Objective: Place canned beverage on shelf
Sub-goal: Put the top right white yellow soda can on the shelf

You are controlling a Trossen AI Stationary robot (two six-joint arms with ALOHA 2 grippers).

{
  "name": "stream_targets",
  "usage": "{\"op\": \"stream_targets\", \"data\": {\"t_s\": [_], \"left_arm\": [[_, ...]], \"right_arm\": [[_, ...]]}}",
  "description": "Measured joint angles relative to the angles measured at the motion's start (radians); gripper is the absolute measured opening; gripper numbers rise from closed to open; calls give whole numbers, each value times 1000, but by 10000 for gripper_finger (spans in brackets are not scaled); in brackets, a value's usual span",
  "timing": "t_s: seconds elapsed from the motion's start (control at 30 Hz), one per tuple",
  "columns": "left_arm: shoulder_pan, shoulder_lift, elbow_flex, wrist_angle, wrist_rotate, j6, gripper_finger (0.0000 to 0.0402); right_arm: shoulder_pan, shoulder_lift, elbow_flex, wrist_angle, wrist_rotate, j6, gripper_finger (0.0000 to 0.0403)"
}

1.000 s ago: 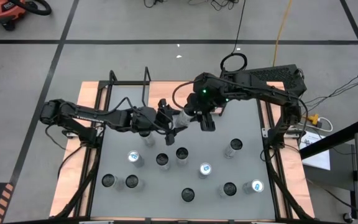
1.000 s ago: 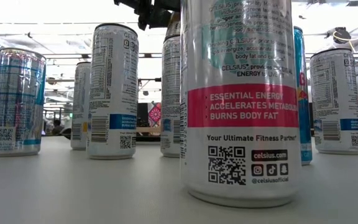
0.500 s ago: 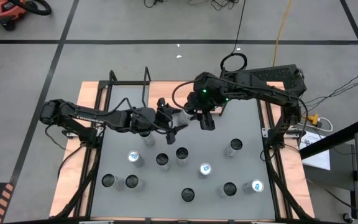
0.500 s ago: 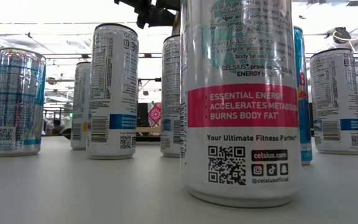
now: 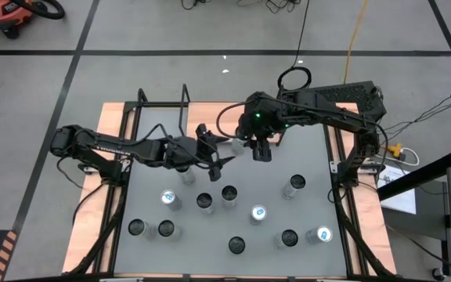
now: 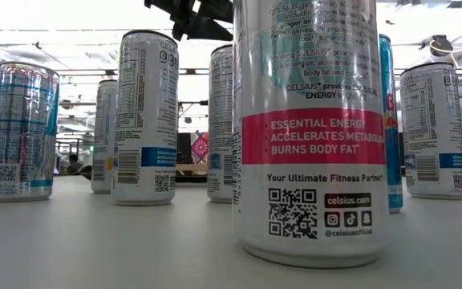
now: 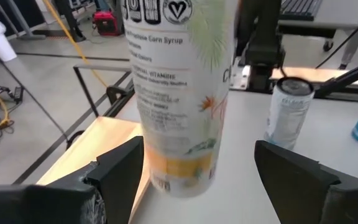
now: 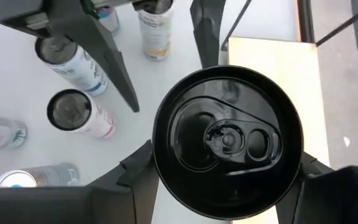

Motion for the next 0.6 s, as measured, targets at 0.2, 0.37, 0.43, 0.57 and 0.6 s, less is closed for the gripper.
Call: {"op": "stream_targets", "data": {"t_s": [0.2,0.37,0.43,0.57,0.6], "left_arm": [[-2,-11,-1,-68,-4,-26,300],[-17,-20,-1,-120,-3,-27,300],[-24,-19,-2,-136,-2,-27,300],[-41,-19,-2,-143,-3,-27,300],[-45,-22,-2,-149,-3,-27,300]], "right_arm": [[-29,0,-29,-17,-2,9,187],[-75,0,-51,-30,0,-9,187],[-97,0,-54,-25,-1,-25,187],[-147,0,-56,2,-29,-65,186],[-159,0,-56,10,-34,-72,184]]}}
